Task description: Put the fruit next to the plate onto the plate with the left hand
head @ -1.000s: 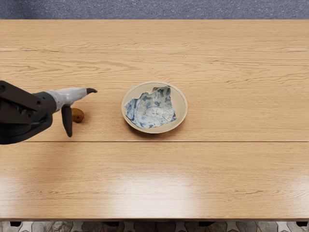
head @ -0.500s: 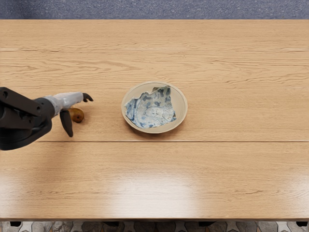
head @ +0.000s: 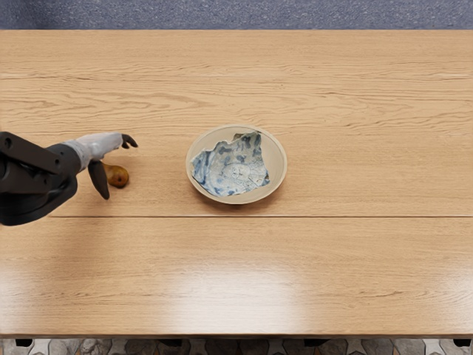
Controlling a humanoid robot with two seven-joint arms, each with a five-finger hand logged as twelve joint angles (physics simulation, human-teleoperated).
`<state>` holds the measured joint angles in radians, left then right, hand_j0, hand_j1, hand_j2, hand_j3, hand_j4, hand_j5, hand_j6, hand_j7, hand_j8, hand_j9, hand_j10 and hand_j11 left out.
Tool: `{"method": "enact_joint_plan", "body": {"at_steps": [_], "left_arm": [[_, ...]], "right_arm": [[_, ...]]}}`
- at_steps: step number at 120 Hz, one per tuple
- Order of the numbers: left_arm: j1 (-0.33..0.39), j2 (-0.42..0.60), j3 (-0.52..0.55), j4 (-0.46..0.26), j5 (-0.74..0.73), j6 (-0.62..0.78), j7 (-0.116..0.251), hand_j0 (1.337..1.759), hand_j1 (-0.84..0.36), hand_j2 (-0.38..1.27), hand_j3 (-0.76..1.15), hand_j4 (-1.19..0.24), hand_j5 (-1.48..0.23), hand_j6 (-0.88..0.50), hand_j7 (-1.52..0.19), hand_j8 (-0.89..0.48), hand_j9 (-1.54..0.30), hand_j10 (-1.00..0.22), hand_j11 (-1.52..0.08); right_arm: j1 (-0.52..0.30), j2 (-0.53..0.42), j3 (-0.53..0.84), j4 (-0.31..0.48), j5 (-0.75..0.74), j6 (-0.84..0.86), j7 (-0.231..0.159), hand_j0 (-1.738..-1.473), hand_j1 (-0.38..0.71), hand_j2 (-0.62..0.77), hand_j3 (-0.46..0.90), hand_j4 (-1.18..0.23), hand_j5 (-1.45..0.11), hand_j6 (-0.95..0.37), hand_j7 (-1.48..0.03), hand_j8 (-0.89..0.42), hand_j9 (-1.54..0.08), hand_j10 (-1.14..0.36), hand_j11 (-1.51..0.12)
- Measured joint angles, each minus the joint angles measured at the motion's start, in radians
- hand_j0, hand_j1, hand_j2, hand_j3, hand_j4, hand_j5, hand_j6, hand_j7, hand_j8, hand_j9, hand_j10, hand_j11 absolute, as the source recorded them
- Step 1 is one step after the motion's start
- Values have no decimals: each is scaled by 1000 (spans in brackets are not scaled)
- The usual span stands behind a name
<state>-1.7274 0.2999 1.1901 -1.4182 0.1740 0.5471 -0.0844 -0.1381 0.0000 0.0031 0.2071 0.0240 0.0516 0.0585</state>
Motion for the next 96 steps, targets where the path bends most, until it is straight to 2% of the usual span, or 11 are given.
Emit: {"method": "enact_joint_plan", "body": {"at_steps": [50,96], "left_arm": [[37,-11,-4,20,-1,1,0,1658,65,48,0,-237,-308,-237,-308,-237,-308,-237,-308],[51,-9,-3,32,-9,0,0,1658,-59,69,0,-341,-443,-341,-443,-341,-443,-341,-443]], "right_arm": [[0,0,0,0,0,0,0,-1658,-339,-2,0,-8,-10,-8,-10,-8,-10,-8,-10],[0,0,0,0,0,0,0,-1658,-339,-2,0,-8,-10,-8,-10,-8,-10,-8,-10]]}}
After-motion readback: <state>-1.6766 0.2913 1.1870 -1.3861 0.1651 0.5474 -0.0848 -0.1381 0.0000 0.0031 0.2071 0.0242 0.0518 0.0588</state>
